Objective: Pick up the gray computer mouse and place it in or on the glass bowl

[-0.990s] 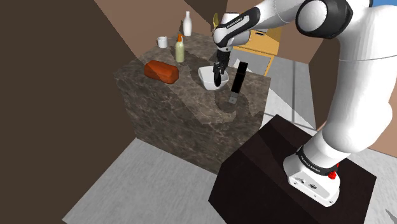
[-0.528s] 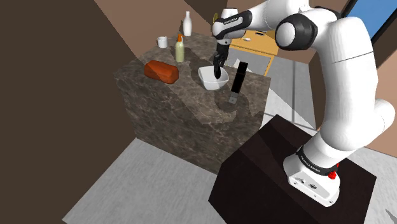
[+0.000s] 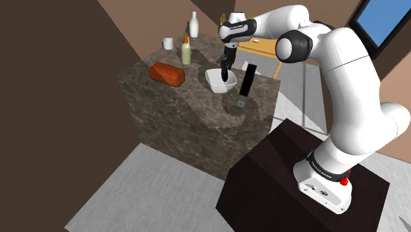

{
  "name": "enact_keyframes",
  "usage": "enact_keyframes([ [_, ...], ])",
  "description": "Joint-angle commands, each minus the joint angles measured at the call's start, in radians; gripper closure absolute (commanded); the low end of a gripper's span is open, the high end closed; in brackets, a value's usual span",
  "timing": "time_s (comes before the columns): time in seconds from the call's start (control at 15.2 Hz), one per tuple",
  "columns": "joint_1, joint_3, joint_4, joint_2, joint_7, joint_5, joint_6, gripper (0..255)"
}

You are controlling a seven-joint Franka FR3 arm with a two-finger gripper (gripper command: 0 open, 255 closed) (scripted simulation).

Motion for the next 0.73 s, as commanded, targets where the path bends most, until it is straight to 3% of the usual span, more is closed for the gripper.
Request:
enact_keyframes([
  [0.0, 0.0, 0.001, 0.002, 0.018, -0.001, 0.001, 0.016, 255],
  [0.66, -0.002, 0.004, 0.003, 0.066, -0.004, 0.004, 0.064, 255],
])
